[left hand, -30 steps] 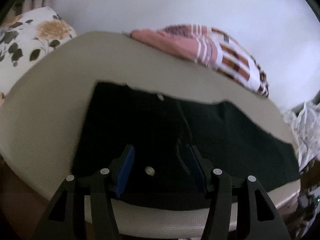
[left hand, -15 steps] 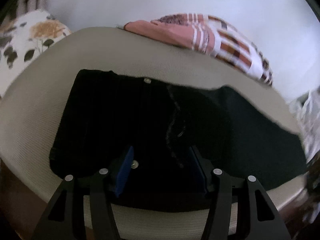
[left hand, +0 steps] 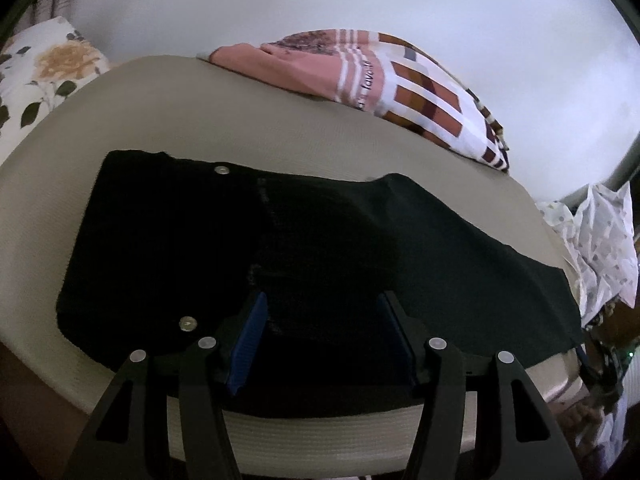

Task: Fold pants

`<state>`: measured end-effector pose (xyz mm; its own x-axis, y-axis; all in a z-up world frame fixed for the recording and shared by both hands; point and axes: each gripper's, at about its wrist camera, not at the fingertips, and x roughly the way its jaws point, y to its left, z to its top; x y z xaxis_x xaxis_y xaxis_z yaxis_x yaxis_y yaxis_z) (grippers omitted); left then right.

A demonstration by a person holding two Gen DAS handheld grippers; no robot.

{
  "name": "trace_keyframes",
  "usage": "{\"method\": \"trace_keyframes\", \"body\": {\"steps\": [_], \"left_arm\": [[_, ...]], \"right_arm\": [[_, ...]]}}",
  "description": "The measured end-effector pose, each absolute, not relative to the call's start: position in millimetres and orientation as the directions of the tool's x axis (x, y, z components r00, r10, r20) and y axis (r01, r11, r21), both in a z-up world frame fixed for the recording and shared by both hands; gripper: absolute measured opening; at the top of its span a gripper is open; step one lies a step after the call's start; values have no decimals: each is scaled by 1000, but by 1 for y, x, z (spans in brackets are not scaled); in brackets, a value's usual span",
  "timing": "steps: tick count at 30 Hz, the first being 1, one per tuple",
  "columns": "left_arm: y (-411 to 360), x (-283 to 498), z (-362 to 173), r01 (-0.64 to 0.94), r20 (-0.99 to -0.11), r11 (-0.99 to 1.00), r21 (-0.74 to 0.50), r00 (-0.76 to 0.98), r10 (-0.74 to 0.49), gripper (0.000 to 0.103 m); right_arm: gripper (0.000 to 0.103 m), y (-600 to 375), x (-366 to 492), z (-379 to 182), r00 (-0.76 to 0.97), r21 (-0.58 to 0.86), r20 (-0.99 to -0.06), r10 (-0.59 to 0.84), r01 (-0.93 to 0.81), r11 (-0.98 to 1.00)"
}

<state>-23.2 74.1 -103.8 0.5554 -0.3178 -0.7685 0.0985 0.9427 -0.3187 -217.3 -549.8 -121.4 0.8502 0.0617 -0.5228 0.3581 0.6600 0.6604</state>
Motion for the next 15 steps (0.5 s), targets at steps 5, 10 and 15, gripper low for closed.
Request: {"method": "trace_keyframes", "body": {"steps": [5, 10, 15], "left_arm": [[66, -22, -103, 108, -772, 939, -326, 544, -330, 59], [66, -22, -100, 95, -777, 937, -336, 535, -332, 59], [74, -23, -95, 70, -767, 934, -351, 551, -330, 60]], "right_arm": [[69, -559, -218, -120, 891, 754, -434, 132, 278, 595], [67, -562, -184, -119, 859, 731, -493, 140, 321, 602], [67, -536, -195, -114, 852, 726, -498, 163, 307, 615]]}}
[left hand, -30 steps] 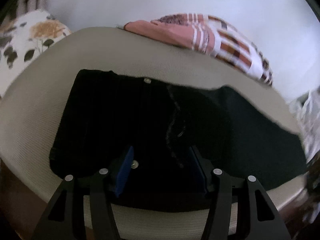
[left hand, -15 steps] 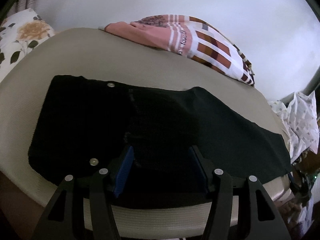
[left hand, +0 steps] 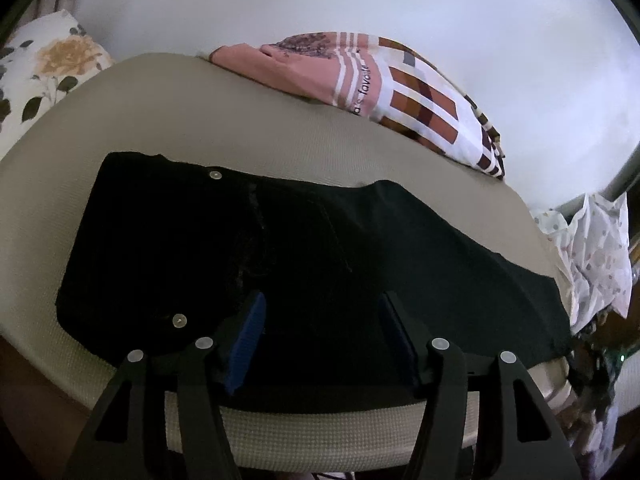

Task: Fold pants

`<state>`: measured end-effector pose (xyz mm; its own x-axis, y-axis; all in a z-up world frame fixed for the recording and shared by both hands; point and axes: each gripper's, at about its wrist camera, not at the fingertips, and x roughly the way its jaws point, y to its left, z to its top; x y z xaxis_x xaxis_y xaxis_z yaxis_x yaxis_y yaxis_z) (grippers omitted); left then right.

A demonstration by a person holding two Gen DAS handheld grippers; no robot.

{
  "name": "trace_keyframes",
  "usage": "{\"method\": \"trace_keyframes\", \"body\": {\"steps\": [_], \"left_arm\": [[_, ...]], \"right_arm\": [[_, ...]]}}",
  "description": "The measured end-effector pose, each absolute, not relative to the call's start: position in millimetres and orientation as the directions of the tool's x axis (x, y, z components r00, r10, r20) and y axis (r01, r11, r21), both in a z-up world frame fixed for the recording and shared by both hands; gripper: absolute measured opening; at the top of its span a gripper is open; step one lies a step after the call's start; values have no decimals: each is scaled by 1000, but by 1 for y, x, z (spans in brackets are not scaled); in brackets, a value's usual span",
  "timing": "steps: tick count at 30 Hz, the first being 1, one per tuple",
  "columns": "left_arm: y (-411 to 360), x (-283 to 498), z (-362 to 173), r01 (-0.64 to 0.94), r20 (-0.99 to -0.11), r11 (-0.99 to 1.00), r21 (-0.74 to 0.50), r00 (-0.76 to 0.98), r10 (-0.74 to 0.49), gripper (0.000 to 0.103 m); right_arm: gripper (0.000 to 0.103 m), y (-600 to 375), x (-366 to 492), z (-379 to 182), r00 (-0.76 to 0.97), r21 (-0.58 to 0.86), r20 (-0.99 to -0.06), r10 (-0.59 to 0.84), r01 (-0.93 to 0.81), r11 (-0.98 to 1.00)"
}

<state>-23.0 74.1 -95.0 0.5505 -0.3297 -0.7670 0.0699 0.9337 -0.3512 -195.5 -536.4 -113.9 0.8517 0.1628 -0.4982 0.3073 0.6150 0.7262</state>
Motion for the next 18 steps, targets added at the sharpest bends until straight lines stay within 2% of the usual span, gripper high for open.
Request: {"method": "trace_keyframes", "body": {"steps": [5, 8, 10, 11, 12, 16, 18], "left_arm": [[73, -21, -99, 69, -775, 933, -354, 537, -333, 60], [72, -22, -103, 60, -780, 928, -367, 525, -342, 60], [73, -22, -105, 49, -781, 924, -380, 519, -349, 60], [73, -22, -107, 44, -782, 922, -386, 515, -352, 60], [73, -21, -108, 39, -785, 920, -389, 509, -353, 60], [72, -21, -107, 31, -795, 923, -384, 497, -348, 60], [74, -22, -101, 35, -787, 924, -380, 514, -343, 60]], "right_arm": [[66, -555, -222, -111, 811, 634, -585, 21, 440, 636], [66, -575, -226, -122, 844, 736, -529, 92, 402, 544], [68, -571, -219, -120, 836, 711, -543, 80, 408, 572], [77, -566, -213, -117, 828, 683, -558, 64, 414, 602], [82, -560, -208, -114, 826, 660, -562, 52, 409, 630], [81, -537, -176, -111, 818, 618, -568, 92, 350, 703], [82, -533, -174, -115, 831, 652, -546, 110, 338, 679]]}}
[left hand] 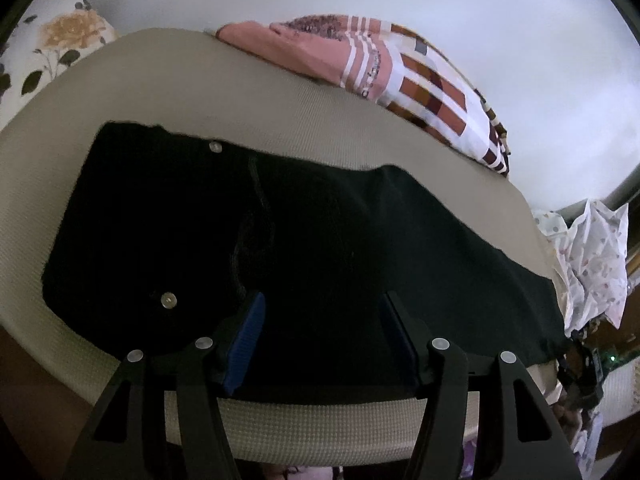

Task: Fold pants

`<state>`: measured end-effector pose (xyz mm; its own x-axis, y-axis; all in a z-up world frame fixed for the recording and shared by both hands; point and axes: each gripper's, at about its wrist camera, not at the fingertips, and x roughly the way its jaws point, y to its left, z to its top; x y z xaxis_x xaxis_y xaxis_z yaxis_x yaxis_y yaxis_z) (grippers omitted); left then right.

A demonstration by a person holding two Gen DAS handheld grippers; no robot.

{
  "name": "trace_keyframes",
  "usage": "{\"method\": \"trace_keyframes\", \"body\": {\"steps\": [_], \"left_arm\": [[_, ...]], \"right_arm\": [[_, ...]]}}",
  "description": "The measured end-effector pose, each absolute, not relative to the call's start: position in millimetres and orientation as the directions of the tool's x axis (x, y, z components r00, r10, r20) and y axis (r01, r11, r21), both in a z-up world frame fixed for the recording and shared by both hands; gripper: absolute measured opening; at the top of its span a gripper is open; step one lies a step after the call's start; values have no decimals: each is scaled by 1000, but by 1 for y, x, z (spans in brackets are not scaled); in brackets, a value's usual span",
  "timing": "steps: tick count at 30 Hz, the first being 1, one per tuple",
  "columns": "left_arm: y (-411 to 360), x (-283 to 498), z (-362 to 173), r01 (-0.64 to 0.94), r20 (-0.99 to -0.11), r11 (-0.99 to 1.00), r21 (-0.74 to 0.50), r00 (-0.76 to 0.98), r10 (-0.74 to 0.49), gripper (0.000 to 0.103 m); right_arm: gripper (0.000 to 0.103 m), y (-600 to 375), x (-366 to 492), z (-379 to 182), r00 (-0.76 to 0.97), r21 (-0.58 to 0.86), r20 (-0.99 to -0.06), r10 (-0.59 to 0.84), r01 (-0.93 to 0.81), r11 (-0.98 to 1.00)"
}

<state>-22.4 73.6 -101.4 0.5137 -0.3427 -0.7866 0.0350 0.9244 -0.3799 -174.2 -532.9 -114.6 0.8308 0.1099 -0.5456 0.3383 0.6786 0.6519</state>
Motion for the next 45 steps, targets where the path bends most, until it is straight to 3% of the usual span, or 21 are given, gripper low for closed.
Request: {"method": "trace_keyframes", "body": {"steps": [4, 6, 14, 16, 17, 19, 20, 35, 45], "left_arm": [[74, -22, -97, 39, -782, 928, -372, 525, -335, 62], [74, -22, -97, 38, -781, 924, -381, 522, -343, 62], [64, -27, -95, 73, -778, 921, -382, 512, -363, 62], [64, -29, -92, 82, -773, 923, -377, 520, -362, 62], [64, -30, -92, 84, -771, 923, -375, 525, -360, 62], [67, -31, -92, 82, -769, 923, -375, 529, -359, 64], [68, -31, -93, 79, -770, 923, -377, 526, -360, 65], [82, -35, -87, 70, -749, 915, -396, 552, -367, 65], [93, -42, -93, 49, -747, 906, -421, 548, -377, 66]], "right_arm": [[79, -536, -189, -115, 853, 711, -500, 148, 307, 632], [75, -540, -195, -116, 852, 714, -505, 137, 323, 621], [74, -540, -163, -117, 836, 679, -533, 131, 330, 656], [62, -541, -163, -118, 831, 675, -542, 125, 343, 653], [41, -543, -165, -120, 822, 669, -557, 115, 363, 648], [13, -552, -174, -130, 798, 664, -595, 100, 417, 621], [10, -558, -179, -136, 808, 698, -577, 121, 410, 587], [9, -545, -173, -112, 798, 691, -594, 99, 444, 570], [9, -450, -104, -61, 784, 646, -573, 239, 252, 721]]}}
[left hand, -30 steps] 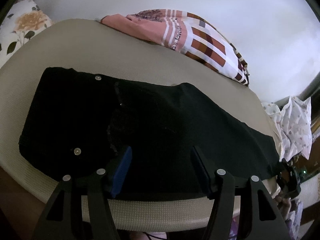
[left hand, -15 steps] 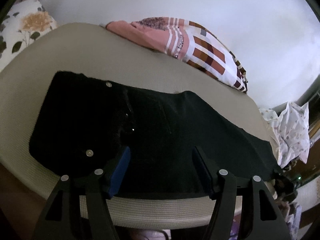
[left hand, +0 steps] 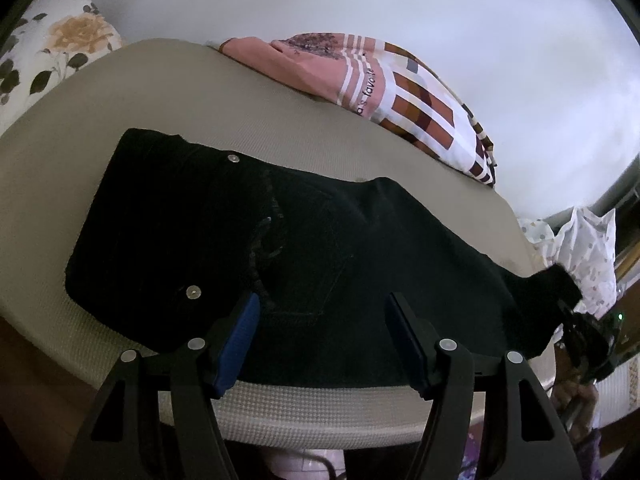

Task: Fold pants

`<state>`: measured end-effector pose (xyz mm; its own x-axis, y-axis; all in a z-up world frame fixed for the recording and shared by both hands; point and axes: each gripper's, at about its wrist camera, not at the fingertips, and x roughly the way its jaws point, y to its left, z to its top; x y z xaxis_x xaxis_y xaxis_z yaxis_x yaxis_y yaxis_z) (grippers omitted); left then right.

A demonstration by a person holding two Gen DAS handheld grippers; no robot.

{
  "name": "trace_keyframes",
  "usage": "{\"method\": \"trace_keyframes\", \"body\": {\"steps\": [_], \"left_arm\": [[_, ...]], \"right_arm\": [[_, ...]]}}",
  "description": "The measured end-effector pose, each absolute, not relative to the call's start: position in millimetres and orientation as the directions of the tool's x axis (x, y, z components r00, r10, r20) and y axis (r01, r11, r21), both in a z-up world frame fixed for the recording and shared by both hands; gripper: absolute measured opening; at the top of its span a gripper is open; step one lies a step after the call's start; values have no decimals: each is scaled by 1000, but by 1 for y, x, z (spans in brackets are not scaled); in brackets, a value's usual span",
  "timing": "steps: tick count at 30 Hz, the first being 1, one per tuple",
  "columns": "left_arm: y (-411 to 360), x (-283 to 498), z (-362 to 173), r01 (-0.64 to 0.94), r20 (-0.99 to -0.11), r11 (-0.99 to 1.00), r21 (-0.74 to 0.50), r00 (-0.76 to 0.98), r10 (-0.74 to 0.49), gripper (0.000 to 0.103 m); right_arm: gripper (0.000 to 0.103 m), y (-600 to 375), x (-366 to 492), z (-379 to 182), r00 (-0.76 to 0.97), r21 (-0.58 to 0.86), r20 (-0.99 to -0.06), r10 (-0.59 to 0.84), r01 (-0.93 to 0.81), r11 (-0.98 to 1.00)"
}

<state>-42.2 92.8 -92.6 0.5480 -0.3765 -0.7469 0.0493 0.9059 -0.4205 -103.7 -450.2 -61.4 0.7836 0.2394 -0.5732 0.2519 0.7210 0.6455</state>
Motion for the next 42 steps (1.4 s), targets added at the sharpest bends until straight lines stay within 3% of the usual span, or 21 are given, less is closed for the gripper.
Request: {"method": "trace_keyframes", "body": {"steps": [14, 28, 42], "left_arm": [[102, -47, -106, 24, -764, 897, -441, 515, -389, 68], [98, -48, -109, 56, -775, 903, -425, 494, -395, 68], [97, -50, -114, 56, -792, 907, -417, 466, -393, 68]], "right_arm": [[10, -309, -43, -105, 625, 642, -630, 461, 86, 762], [10, -253, -43, -108, 572, 662, -596, 563, -46, 748], [11, -221, -54, -119, 487, 603, -640, 594, -161, 781]]}}
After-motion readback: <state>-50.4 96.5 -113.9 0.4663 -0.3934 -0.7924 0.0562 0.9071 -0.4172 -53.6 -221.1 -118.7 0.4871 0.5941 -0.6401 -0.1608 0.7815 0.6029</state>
